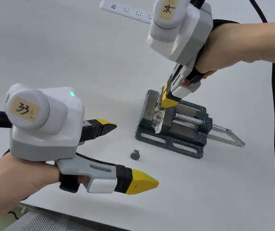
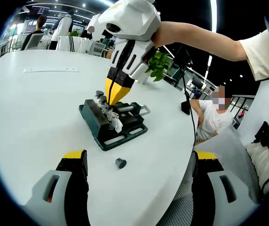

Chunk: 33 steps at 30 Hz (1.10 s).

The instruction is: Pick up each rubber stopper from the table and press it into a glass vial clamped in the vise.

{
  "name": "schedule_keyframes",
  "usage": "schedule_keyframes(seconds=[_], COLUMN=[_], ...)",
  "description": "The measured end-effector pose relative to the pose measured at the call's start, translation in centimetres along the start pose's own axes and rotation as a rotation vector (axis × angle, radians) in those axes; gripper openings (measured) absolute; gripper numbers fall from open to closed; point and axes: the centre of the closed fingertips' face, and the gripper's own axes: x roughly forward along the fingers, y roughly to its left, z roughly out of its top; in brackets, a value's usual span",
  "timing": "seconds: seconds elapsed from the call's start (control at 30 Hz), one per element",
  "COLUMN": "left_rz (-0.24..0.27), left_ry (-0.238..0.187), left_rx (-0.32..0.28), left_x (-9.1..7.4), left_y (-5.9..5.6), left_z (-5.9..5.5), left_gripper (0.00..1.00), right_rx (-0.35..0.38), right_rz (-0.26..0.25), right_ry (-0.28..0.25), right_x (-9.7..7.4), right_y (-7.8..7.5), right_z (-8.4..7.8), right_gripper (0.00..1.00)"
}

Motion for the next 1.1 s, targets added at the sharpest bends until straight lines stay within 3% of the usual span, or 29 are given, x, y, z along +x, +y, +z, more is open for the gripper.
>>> schedule_keyframes(seconds=[0.23,0.43,0.83,1.1], left_rz=[-0.002,0.0,0.001,0.001], left_ry=[-0.006,-0.009,-0.015,-0.024], left_rx=[0.003,0.002,-0.005,-0.002], left_x=[0.1,0.2,0.2,0.1], left_y=[0.0,0.1,-0.1,-0.2], left_z=[0.4,0.4,0.6,1.0], left_gripper=[0.91,0.91,0.91,0.91], right_rx=[0.027,0.058,0.037,0.042], right_rz=[-0.004,0.021,0.014,0.0], right_ry=[-0.003,-0.008,0.036,0.032], right_x=[0.1,0.1,0.1,0.1], right_y=[0.2,-0.1,0.8,0.7], right_z=[-0.1,-0.1,0.0,0.0], right_gripper=[0.0,0.0,0.0,0.0])
